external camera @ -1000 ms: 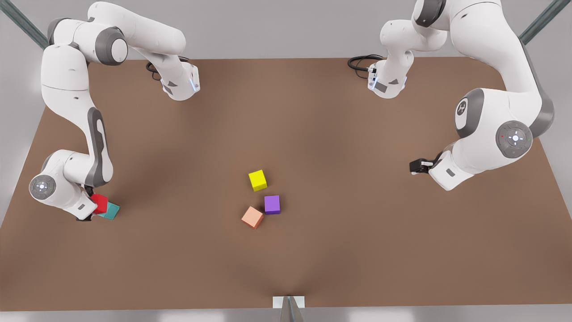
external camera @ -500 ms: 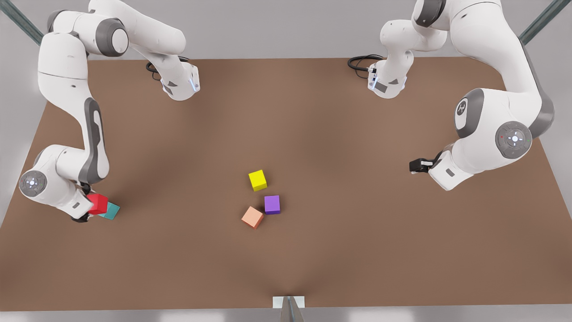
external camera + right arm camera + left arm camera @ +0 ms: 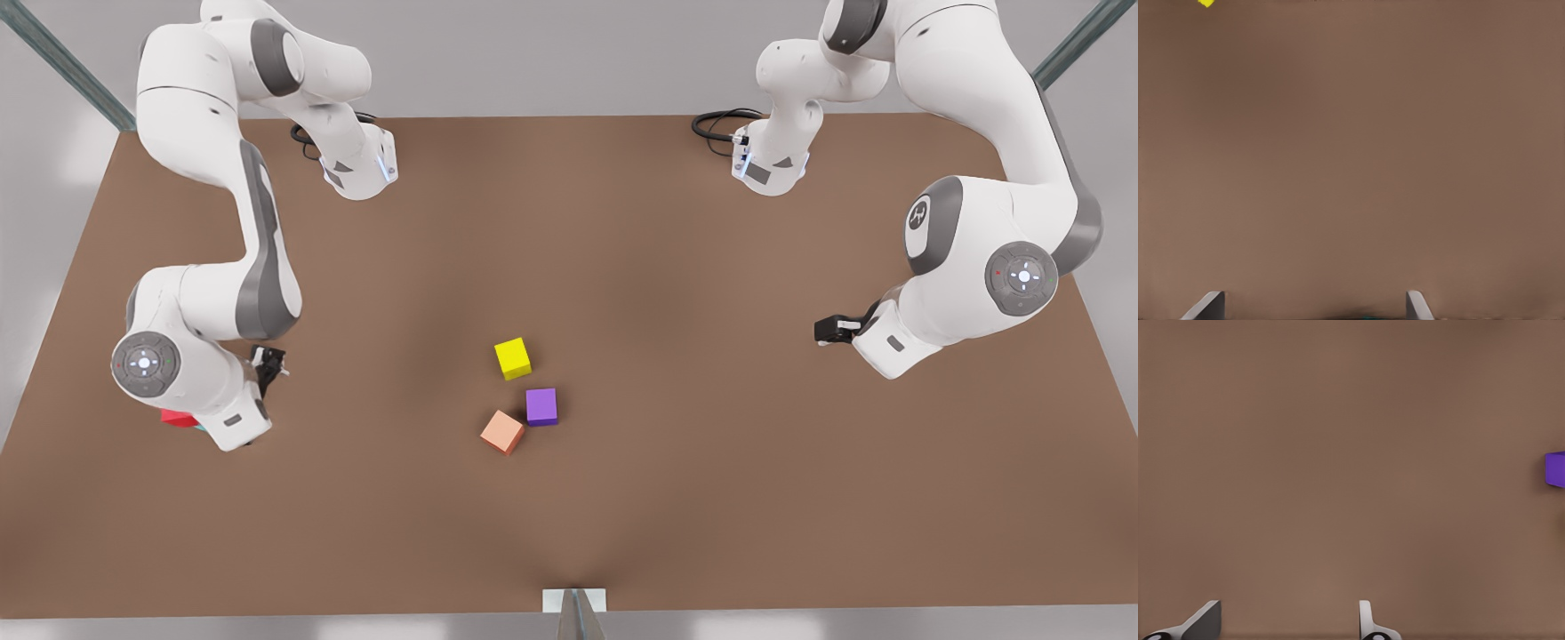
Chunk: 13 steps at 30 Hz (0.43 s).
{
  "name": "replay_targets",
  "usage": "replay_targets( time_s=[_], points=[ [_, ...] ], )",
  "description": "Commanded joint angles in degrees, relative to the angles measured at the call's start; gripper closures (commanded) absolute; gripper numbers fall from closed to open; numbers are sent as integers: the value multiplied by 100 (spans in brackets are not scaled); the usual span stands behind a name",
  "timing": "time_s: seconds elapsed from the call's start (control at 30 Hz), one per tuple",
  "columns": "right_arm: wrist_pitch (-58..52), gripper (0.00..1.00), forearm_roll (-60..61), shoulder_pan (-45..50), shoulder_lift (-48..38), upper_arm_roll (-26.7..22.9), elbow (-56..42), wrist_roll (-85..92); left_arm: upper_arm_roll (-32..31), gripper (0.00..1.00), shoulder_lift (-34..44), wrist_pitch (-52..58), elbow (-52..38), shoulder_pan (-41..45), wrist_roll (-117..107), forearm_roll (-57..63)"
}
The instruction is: Pick up red wooden cube and pass to hand red wooden cube and place in blue wooden cube
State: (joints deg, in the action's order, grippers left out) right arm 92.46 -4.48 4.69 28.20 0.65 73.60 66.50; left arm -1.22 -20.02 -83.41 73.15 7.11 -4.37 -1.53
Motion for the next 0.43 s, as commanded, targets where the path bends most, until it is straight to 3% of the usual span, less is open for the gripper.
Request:
replay_targets(
  time_s=[0.0, 0.2, 0.4],
  points=[
    [-1301, 0, 52, -3, -60, -30, -214, -6579, -1, 0, 15, 9, -3, 1, -12, 3],
    [-1336, 0, 245, -143, -1633, -118, 752, -6939, -1, 0, 7, 9, -3, 1, -3, 3],
    [-1266, 0, 211, -267, -1774, -74, 884, -7124, -1, 0, 7, 9, -3, 1, -3, 3]
  ],
)
